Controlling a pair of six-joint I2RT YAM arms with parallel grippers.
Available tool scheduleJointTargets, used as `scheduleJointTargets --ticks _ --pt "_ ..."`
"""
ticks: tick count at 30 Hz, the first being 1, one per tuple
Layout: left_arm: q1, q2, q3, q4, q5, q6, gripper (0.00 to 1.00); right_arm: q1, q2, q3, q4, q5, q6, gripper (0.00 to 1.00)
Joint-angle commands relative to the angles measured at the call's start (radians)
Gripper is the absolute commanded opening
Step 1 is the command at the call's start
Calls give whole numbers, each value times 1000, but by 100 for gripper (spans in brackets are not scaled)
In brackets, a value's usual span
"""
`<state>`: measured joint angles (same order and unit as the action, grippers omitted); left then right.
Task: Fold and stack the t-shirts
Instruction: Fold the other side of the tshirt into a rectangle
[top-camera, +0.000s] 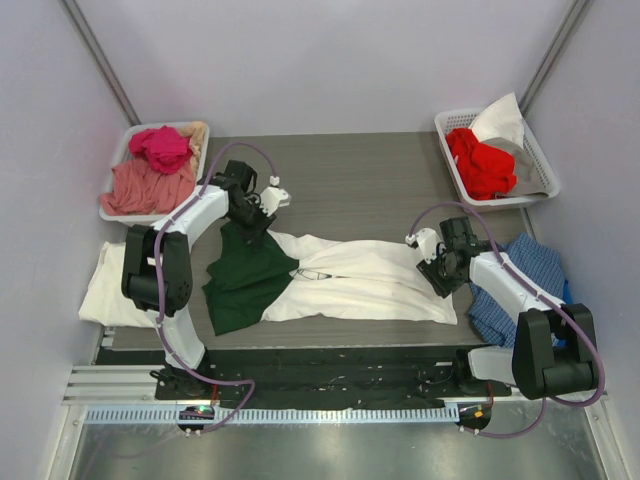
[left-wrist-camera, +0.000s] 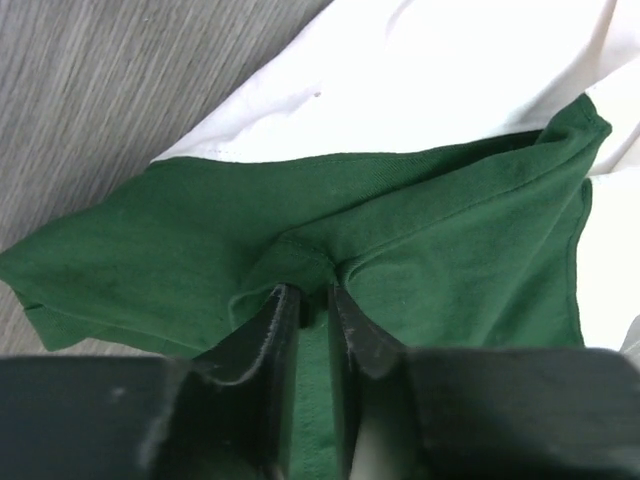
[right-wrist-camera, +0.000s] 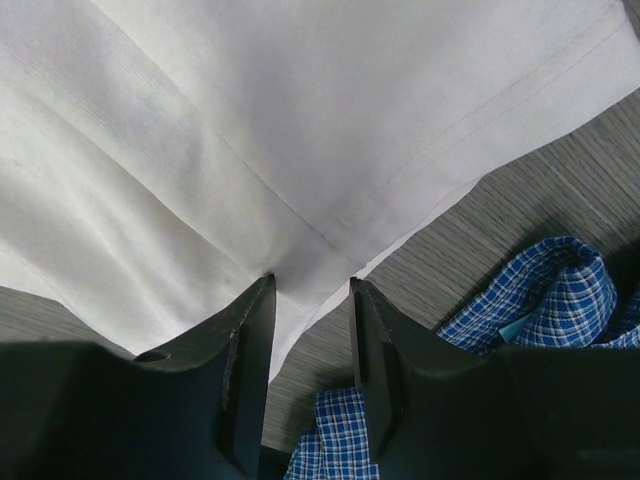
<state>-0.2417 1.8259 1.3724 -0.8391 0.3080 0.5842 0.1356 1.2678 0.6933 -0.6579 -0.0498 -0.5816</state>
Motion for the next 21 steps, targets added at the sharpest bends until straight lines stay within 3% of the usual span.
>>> scheduleJointTargets --ticks 1,6,14,21 --pt "2 3 30 -37 34 2 14 5 -15 -5 26 7 -7 42" --pt "-1 -23 27 -75 43 -10 8 4 -18 -17 30 10 -6 42" --pt "-22 -239 -110 -109 51 -50 1 6 -13 -9 30 10 -6 42" --pt "-70 -370 -188 -170 65 -84 0 6 5 11 29 5 0 42"
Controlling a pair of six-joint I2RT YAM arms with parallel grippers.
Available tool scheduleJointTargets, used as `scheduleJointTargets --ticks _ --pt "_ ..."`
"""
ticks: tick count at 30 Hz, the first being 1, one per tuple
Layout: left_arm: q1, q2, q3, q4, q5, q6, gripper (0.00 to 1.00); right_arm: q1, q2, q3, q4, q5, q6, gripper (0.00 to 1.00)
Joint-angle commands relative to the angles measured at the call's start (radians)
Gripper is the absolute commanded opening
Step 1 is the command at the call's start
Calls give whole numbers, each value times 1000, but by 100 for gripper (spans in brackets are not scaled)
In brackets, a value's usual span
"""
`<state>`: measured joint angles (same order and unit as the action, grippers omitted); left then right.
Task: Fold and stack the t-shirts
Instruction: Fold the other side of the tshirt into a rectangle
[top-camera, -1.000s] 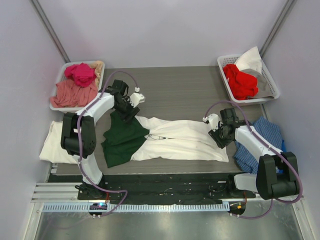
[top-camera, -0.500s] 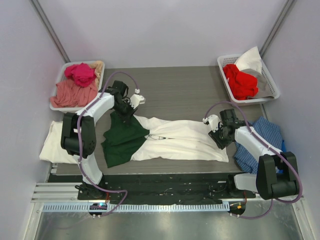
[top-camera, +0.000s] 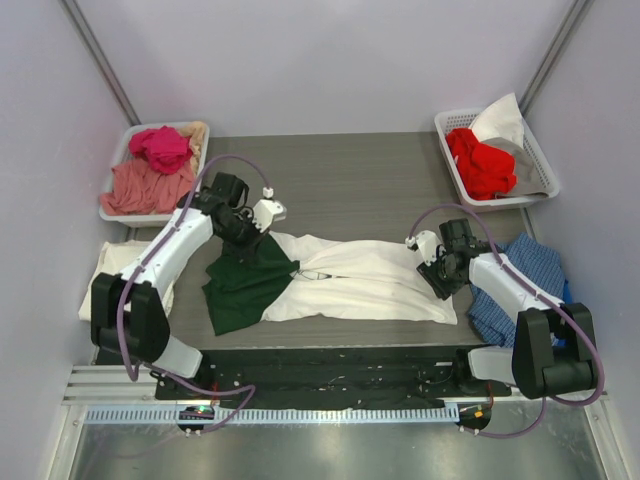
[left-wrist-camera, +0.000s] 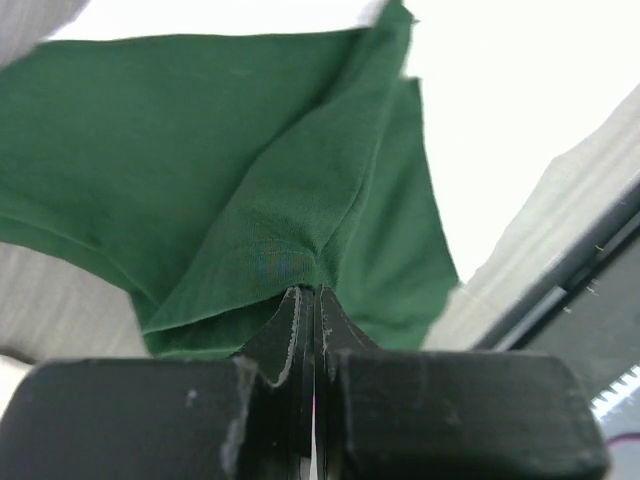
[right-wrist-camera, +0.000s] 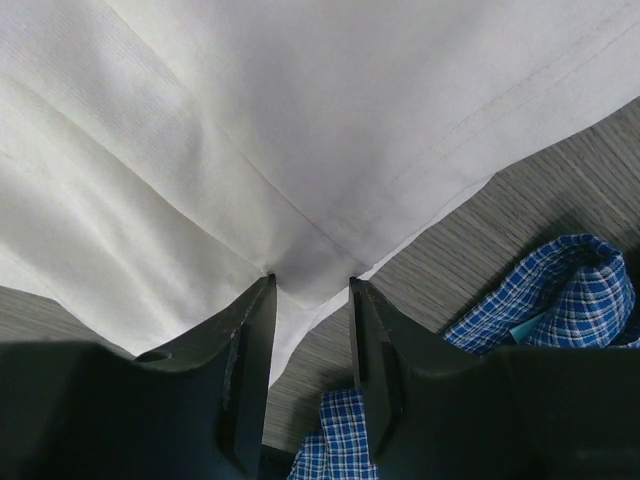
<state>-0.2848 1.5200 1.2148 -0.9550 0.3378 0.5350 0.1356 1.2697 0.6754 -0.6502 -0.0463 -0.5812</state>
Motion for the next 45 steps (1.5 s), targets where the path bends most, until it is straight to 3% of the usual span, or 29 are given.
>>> scheduleJointTargets --ticks 1,16,17,18,19,29,41,45 --pt "-33 -75 -37 -62 36 -41 0 7 3 29 21 2 0 42" --pt "-123 -276 -182 -137 52 -113 2 6 -10 33 11 16 -5 42" --pt "-131 -290 -189 -130 17 -121 4 4 -9 33 11 16 -5 42" --pt "-135 -300 -196 -126 7 -124 14 4 -7 35 11 16 -5 42" --pt "-136 -313 -208 -125 4 -121 18 4 -6 36 11 14 -5 42" --pt "-136 -334 -250 -87 -31 -96 27 6 -4 47 6 22 0 42" --pt "-133 -324 -340 136 -299 22 29 7 -15 35 4 28 0 42" --pt "-120 -313 -368 165 -312 43 39 6 -16 20 7 28 -5 42"
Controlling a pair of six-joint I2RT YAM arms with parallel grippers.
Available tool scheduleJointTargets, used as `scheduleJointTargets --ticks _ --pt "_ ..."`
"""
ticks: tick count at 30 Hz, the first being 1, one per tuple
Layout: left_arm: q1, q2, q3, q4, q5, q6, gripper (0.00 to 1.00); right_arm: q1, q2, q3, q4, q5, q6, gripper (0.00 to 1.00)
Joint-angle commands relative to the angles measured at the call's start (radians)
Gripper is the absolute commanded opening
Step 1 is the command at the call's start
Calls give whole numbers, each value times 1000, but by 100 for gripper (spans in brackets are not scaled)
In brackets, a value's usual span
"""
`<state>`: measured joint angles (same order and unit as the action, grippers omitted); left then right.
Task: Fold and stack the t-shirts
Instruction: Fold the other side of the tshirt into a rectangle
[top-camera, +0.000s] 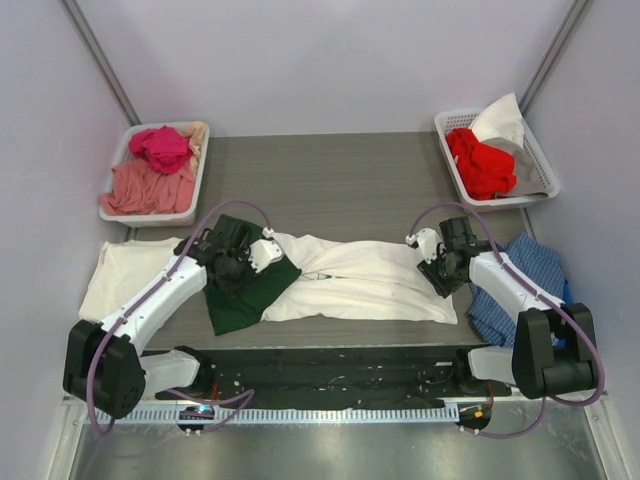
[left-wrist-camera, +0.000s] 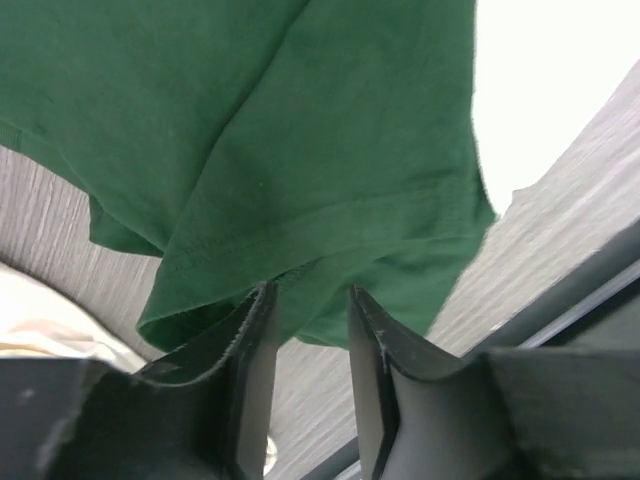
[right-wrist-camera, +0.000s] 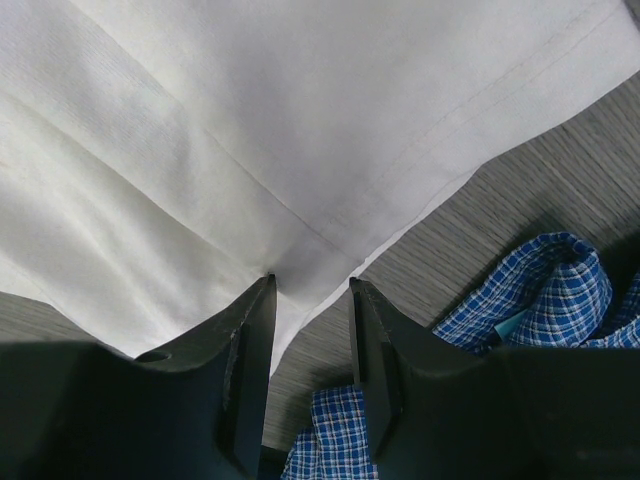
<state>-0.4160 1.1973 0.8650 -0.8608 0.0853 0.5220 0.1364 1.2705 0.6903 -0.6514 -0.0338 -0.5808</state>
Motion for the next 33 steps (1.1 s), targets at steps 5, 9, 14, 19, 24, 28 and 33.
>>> scheduleJointTargets --ticks 5,9,14,19,24,28,33 --pt "66 13 -20 105 -64 90 44 3 -20 -14 18 18 -10 42" --pt "109 10 -9 103 -44 137 46 5 -22 -21 22 21 -11 42" --pt "149 38 17 97 -22 177 48 5 -13 -26 27 11 -5 42" --pt "212 74 49 105 10 208 48 3 -20 -38 29 17 -8 42" --pt "272 99 83 101 39 230 48 5 -16 -40 32 21 -10 42" --pt "313 120 100 100 45 248 48 3 -13 -40 33 15 -10 42" --pt "335 143 120 88 73 257 48 5 -10 -43 36 17 -8 42"
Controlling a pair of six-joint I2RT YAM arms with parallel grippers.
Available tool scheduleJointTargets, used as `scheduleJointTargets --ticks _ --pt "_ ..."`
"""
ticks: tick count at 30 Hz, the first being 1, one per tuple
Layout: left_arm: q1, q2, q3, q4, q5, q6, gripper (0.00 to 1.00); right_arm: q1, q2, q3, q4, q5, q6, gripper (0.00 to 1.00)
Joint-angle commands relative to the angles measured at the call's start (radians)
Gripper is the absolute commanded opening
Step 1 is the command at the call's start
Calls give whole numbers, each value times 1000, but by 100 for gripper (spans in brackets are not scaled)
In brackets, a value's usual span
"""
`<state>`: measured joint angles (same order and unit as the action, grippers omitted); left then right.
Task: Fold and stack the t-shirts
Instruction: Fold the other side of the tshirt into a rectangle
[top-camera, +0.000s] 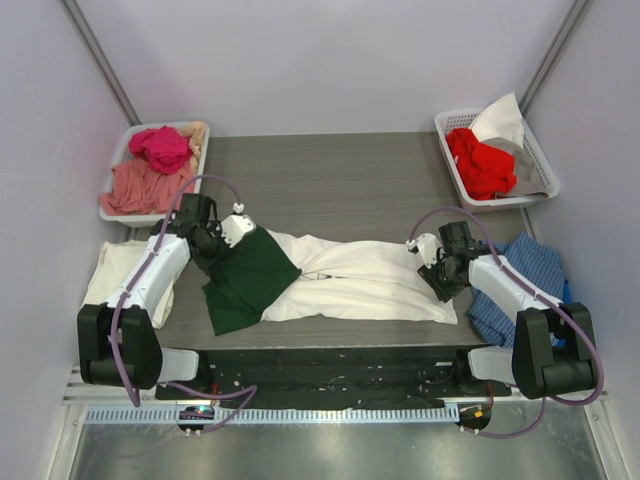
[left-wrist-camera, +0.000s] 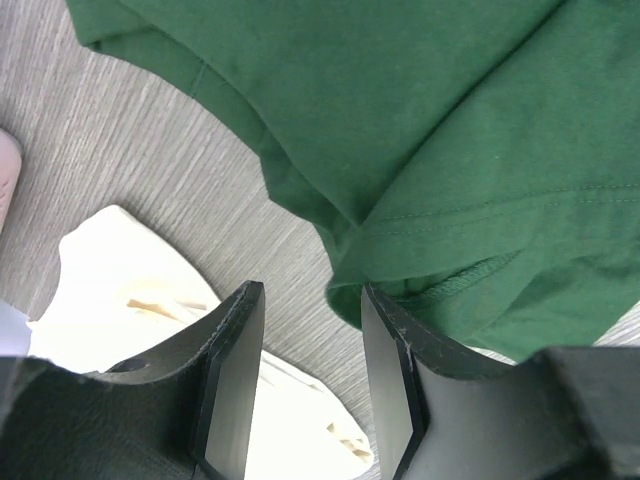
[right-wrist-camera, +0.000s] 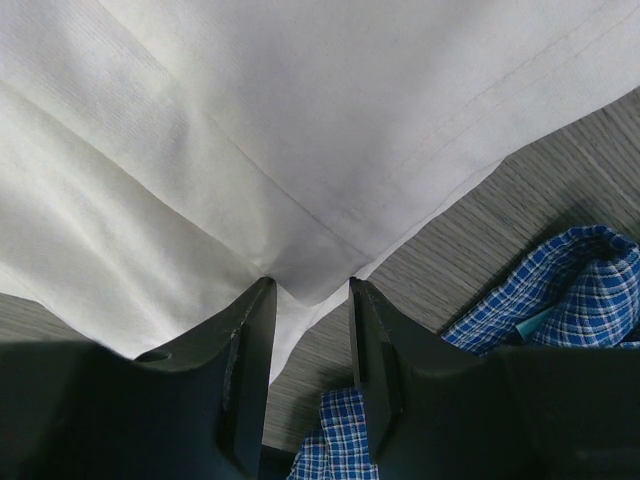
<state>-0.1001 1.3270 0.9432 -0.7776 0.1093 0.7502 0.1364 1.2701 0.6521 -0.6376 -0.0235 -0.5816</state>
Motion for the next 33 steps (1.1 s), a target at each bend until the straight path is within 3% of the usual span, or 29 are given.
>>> scheduleJointTargets --ticks 1,26,31,33 --pt "23 18 43 1 52 32 47 5 -9 -6 23 7 -9 42" --pt "77 74 -15 -35 118 74 36 5 -17 -5 19 16 -6 42" --pt "79 75 -6 -52 138 66 14 5 -8 1 22 11 -4 42" --pt "79 74 2 -83 148 66 11 6 -6 0 24 11 -4 42"
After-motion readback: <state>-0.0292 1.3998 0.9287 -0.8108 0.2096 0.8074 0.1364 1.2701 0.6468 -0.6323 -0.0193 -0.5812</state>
